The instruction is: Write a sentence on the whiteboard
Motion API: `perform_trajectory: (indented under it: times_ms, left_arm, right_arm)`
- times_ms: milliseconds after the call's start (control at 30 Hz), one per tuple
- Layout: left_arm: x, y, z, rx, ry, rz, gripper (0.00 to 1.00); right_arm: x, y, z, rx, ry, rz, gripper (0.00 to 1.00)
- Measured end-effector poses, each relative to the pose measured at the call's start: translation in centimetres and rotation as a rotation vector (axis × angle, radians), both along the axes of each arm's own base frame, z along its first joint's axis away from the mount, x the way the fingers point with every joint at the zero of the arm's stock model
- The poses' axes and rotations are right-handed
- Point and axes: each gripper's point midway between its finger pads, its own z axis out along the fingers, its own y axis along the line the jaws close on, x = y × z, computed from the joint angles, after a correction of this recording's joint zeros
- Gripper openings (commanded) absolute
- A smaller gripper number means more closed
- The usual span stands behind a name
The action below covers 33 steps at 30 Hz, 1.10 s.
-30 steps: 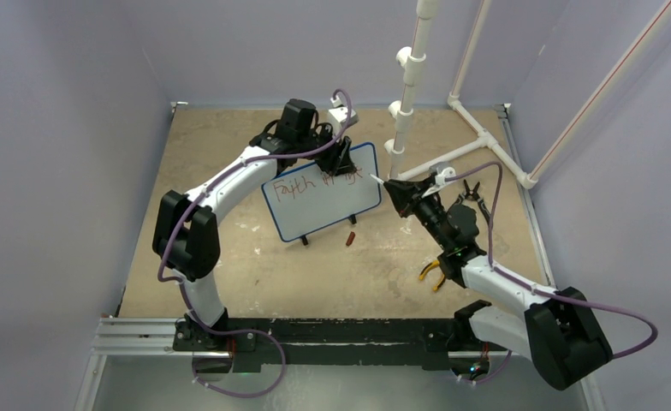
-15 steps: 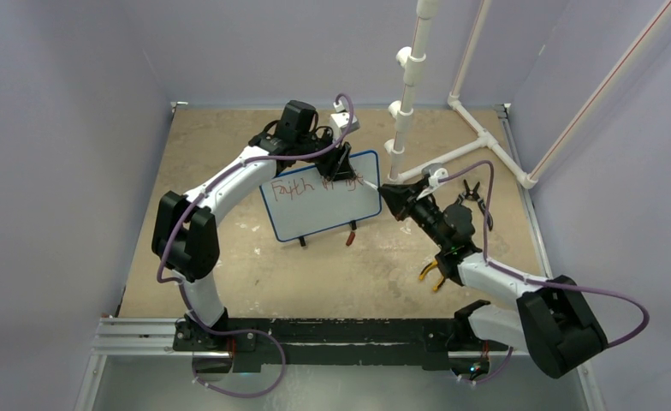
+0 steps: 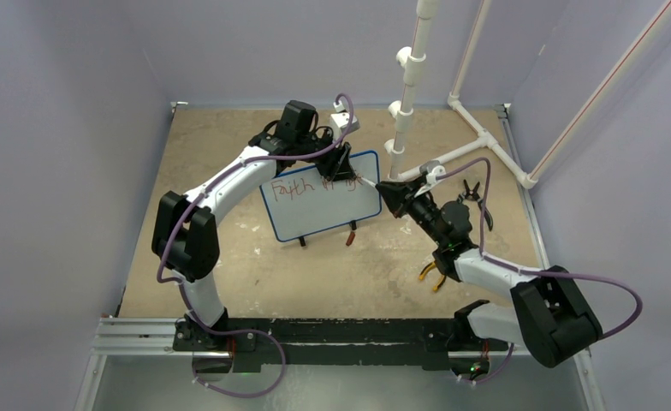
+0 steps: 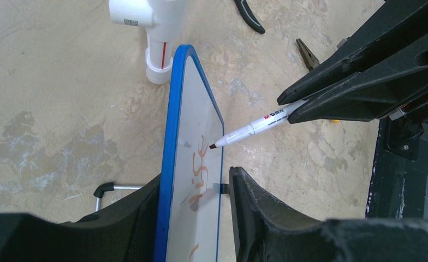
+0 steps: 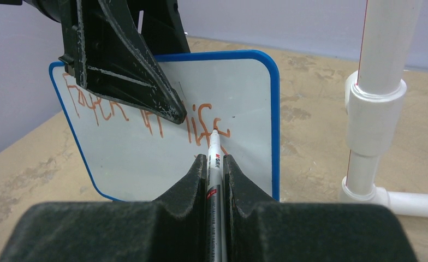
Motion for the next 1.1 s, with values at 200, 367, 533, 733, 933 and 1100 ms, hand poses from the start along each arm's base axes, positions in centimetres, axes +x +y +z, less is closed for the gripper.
perform_trajectory:
  times_ms: [200,367,533,733,933,1100]
  left_arm:
    - [0.0,0.0,0.0,0.0,0.001,-0.001,0.0]
    - [0.0,0.0,0.0,-0.001,0.001,-0.002,0.0]
    - [-0.1,0.0,0.0,-0.001,0.002,-0.003,0.0]
    - [-0.1,0.0,0.0,-0.002,0.002,-0.003,0.0]
    - [0.0,0.0,0.0,-0.001,0.001,-0.001,0.0]
    - [0.0,0.0,0.0,-0.001,0.001,-0.001,0.0]
  right_arm:
    - [0.5,0.2,0.4,0.005,-0.011,-0.001,0.0]
    - [0.7,0.3,0.1,0.003,-0.005,-0.001,0.0]
    - [0.9,0.3,0.1,0.006,-0.002,-0.007,0.0]
    - [0.9,0.2,0.2,0.011,-0.003,-0.013,0.0]
    - [1.2,-0.1,0.2,0.016,-0.003,-0.034,0.0]
    - [1.2,-0.2,0.3,0.016,-0.003,-0.041,0.0]
